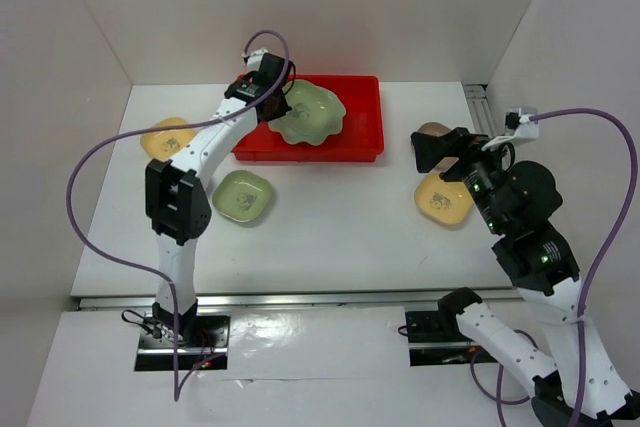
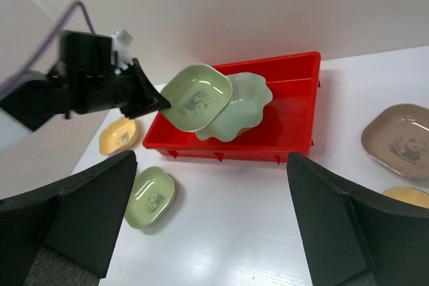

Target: Place the plates into the plastic bin on the countertop

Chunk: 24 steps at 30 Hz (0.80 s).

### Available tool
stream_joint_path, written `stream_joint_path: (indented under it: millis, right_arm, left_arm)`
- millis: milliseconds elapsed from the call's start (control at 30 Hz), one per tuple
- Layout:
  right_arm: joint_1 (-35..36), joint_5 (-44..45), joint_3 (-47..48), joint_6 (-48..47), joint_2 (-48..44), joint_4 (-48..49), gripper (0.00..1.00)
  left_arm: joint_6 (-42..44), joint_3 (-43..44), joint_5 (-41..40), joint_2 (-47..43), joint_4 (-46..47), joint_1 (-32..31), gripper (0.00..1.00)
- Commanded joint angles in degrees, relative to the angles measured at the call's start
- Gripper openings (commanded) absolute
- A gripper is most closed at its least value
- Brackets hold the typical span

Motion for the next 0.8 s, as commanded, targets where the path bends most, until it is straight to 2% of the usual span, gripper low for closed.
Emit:
stream_joint_path:
  millis: [0, 167, 300, 400, 433, 533, 567, 600, 633, 667, 700, 767]
  right_arm:
    - [0.42, 0.46, -1.42, -0.47, -0.35, 4.87, 1.0]
    - [0.42, -3.49, -5.37, 0.93, 0.18, 6.71, 1.0]
    - [0.42, -6.66, -7.92, 1.55, 1.4, 9.69, 1.0]
    - [0.42, -12.62, -10.82, 1.55, 3.68, 12.33, 1.0]
    - [0.42, -17.6, -11.61, 1.55, 6.65, 13.91, 1.0]
    - [1.2, -23.27, -17.14, 4.18, 13.68, 20.48, 1.0]
    - [3.3, -23.28, -20.98, 4.8, 14.93, 23.04, 0.99]
    - [4.71, -21.97, -22.5, 4.81, 15.99, 24.98, 0.99]
    - [6.38, -20.31, -23.82, 4.81, 18.09, 28.83, 0.99]
    - [9.18, -18.55, -25.31, 4.81, 19.32, 30.26, 0.99]
    - [10.43, -18.01, -25.33, 4.81, 20.73, 31.49, 0.99]
    - [14.63, -17.22, -25.33, 4.2, 25.56, 35.08, 0.99]
  left_arm:
    - [-0.13, 4.38, 4.87, 5.46, 4.43, 3.38, 0.0]
    - [2.07, 10.28, 8.47, 13.2, 10.22, 6.37, 0.0]
    - [2.86, 11.61, 10.95, 16.72, 13.48, 8.3, 0.0]
    - [2.86, 13.62, 12.97, 19.01, 14.11, 8.92, 0.0]
    - [2.86, 13.63, 12.97, 19.01, 14.11, 8.92, 0.13]
    - [3.48, 13.63, 14.02, 20.24, 13.58, 8.92, 0.39]
    - [4.17, 13.63, 14.02, 20.24, 13.58, 8.92, 0.58]
    - [4.88, 13.11, 14.02, 20.24, 13.58, 8.92, 0.63]
    - [5.41, 13.1, 14.02, 19.72, 14.1, 8.31, 0.64]
    - [6.02, 13.1, 13.33, 19.71, 14.11, 8.31, 0.72]
    - [6.03, 13.1, 13.32, 19.19, 14.11, 7.79, 0.76]
    - [6.64, 13.1, 12.71, 17.79, 14.11, 7.78, 0.8]
